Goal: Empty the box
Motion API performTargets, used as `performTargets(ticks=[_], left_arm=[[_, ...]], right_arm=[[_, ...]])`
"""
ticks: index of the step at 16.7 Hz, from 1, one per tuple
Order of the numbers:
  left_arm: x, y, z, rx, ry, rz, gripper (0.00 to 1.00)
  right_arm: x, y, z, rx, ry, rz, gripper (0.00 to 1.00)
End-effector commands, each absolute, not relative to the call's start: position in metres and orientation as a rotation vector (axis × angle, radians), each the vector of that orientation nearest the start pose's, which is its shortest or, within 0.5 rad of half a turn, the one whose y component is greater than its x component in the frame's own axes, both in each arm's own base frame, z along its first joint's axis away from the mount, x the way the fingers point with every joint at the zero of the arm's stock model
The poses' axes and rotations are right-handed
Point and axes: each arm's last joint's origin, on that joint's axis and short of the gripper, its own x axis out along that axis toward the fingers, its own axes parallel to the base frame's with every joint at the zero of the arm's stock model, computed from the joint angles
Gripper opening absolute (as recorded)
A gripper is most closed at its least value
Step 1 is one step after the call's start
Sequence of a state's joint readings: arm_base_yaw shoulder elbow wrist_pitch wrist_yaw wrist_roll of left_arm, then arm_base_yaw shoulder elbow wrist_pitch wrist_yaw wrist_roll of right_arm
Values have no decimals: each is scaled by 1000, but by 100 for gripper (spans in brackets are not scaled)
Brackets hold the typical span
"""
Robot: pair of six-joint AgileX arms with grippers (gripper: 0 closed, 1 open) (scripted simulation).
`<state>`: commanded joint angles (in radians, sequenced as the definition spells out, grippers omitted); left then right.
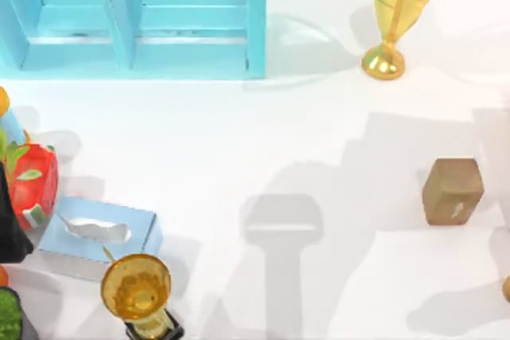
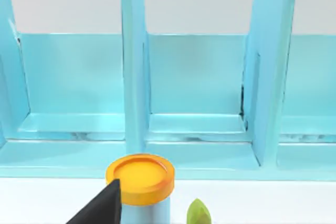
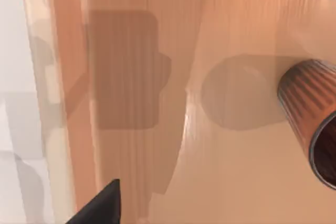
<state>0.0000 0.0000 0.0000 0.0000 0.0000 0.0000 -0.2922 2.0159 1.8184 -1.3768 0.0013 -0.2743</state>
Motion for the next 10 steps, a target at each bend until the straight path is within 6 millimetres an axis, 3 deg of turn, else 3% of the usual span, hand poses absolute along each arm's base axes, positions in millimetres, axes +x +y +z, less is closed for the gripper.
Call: performTargets(ticks=[3,5,10], left_arm=[[106,-1,160,0,0,0,100],[106,-1,160,0,0,0,100],[106,-1,160,0,0,0,100]], right_arm=[[365,-159,257,12,1573,-9,100],[359,-179,259,12,1573,-10,100],[357,-182,260,9,1569,-10,100]])
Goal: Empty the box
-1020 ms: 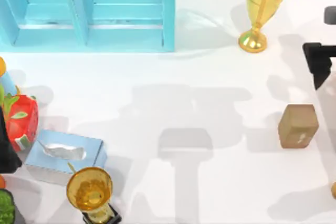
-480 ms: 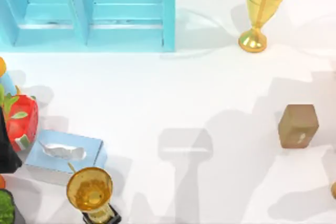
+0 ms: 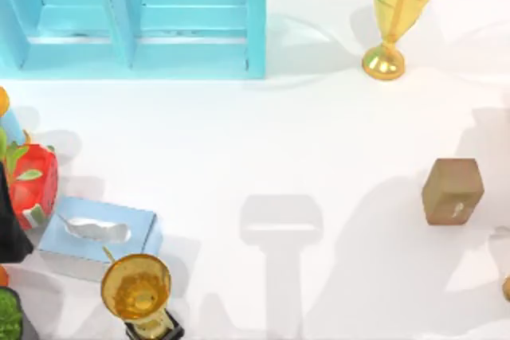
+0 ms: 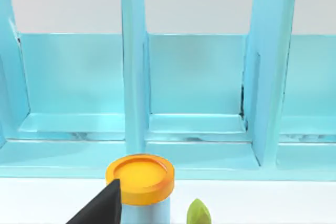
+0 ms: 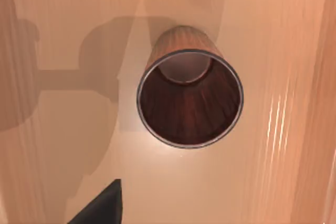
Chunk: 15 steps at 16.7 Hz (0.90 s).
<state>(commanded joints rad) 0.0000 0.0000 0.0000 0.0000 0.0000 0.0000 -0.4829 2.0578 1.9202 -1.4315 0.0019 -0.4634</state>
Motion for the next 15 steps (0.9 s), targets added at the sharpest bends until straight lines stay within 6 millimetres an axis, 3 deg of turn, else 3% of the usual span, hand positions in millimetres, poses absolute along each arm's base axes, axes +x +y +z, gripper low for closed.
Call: performTargets(ticks=[2,6,12,15], left_arm=[[106,-1,160,0,0,0,100],[106,-1,160,0,0,0,100],[106,-1,160,0,0,0,100],[106,-1,160,0,0,0,100]], right_arm=[[358,-184,254,11,1574,-9,100],[360,-195,217,12,1571,-10,100],[359,-182,171,12,1571,-9,100],[357,-183,159,13,1573,-10,100]])
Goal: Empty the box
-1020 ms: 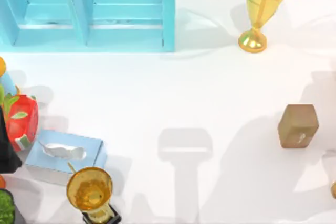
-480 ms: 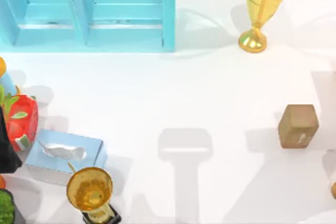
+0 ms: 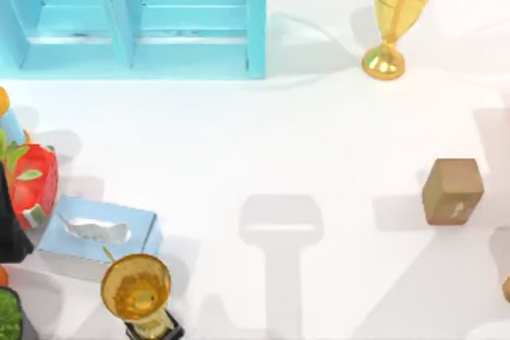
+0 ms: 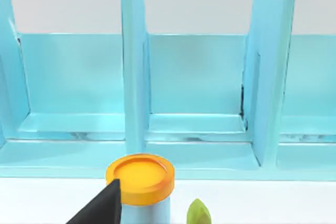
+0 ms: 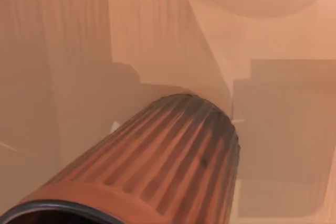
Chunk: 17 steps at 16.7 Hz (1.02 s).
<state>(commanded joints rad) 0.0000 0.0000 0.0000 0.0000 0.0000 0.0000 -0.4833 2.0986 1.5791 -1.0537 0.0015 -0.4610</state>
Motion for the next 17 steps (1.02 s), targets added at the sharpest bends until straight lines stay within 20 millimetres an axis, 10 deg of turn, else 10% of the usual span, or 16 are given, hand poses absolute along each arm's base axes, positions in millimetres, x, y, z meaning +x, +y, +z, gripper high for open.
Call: performTargets(ticks=[3,17], left_arm=[[106,-1,160,0,0,0,100],[106,-1,160,0,0,0,100]], right_arm=[[357,-183,159,13,1573,-10,100],[357,-183,159,13,1573,-10,0]])
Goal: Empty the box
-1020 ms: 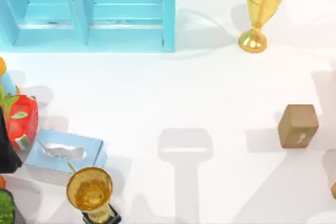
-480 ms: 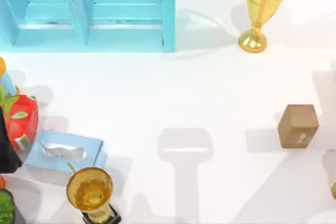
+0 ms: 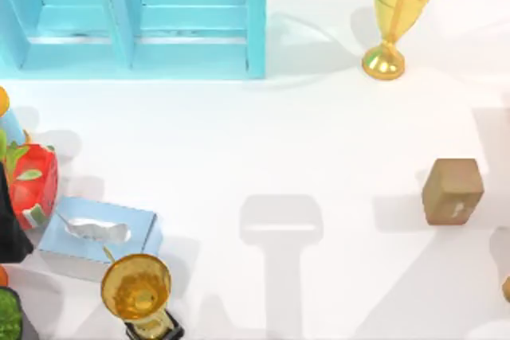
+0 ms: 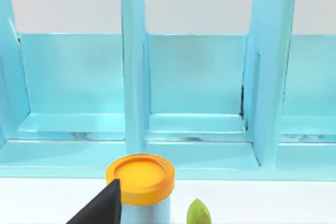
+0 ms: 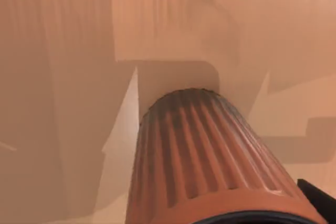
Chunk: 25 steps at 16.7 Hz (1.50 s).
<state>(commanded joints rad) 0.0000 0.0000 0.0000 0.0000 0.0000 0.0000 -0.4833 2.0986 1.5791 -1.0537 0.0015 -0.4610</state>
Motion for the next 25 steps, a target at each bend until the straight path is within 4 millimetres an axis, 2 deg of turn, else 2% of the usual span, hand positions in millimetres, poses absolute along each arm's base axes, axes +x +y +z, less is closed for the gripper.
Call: performTargets(ticks=[9,12,15,19,22,25], left_arm=[[106,-1,160,0,0,0,100],[106,-1,160,0,0,0,100],[106,-1,160,0,0,0,100],[106,-1,160,0,0,0,100],[106,-1,160,0,0,0,100],[106,-1,160,0,0,0,100]], right_arm=[[357,-183,160,13,1571,-12,0],[366,-177,173,-2,1525,-19,0],[386,-164,195,-41,1444,-13,0],[401,-153,238,-90,1372,4,0],[394,-156,268,-96,1395,11,0],[375,-168,286,-55,1479,4,0]])
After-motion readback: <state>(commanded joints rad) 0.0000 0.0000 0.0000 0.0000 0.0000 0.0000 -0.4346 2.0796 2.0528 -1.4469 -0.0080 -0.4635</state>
